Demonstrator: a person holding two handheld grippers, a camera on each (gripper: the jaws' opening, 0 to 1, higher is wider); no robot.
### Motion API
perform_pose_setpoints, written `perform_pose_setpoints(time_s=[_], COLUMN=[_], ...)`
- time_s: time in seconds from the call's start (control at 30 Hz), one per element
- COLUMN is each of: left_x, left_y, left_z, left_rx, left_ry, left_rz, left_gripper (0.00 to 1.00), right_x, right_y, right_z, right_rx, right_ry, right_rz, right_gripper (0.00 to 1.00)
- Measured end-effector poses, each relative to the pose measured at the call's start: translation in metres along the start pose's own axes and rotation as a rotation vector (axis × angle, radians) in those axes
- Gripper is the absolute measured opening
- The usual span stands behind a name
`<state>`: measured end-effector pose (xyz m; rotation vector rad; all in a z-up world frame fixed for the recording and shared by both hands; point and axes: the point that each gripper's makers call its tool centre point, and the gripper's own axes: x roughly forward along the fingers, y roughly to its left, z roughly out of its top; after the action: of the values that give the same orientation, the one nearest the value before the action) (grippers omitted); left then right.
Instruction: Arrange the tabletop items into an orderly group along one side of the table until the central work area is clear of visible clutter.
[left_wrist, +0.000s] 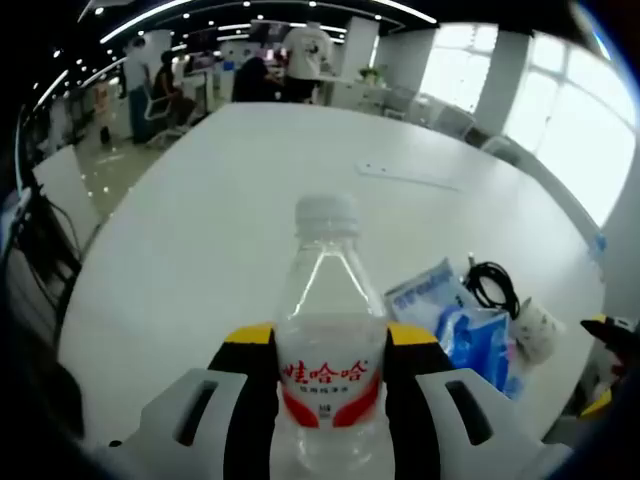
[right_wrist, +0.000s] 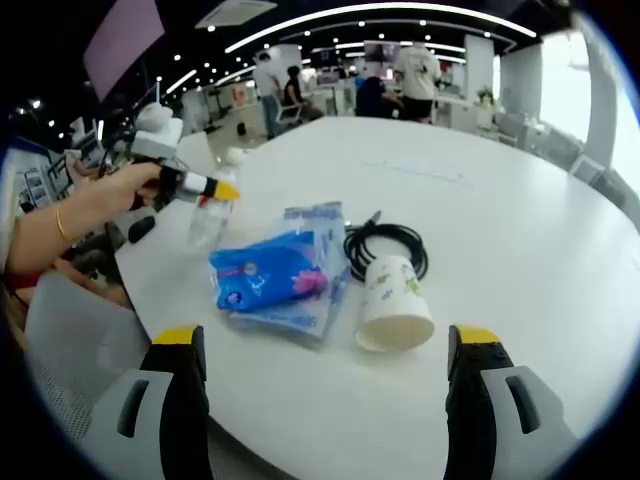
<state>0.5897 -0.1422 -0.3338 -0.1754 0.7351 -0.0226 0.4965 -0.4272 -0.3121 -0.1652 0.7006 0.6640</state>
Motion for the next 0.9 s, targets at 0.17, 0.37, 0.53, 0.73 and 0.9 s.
perform_pose_setpoints(time_s=[0.17,0.37,0.53,0.73,0.9], left_x=[-0.004,-0.01,-0.014,-0.013,-0.011], left_y=[0.003,0.008,0.014,0.019,0.019], left_z=[0.001,0.005,0.015,0.03,0.04], left_rx=[-0.034,-0.045,-0.029,-0.068,-0.042], left_ry=[-0.034,-0.091,-0.14,-0.197,-0.235], left_rz=[0.002,0.009,0.029,0.014,0.007], left_gripper=[0.37,0.37,0.37,0.37,0.37], right_x=[-0.001,-0.003,-0.004,-0.005,-0.004], right_y=[-0.005,-0.01,-0.012,-0.014,-0.014], right_z=[-0.002,-0.001,-0.001,-0.001,-0.002], right_rx=[0.012,0.027,0.036,0.041,0.044], right_ry=[0.007,-0.001,-0.005,-0.003,-0.001], right_rz=[-0.011,-0.029,-0.037,-0.042,-0.039], right_gripper=[1.0,1.0,1.0,1.0,1.0])
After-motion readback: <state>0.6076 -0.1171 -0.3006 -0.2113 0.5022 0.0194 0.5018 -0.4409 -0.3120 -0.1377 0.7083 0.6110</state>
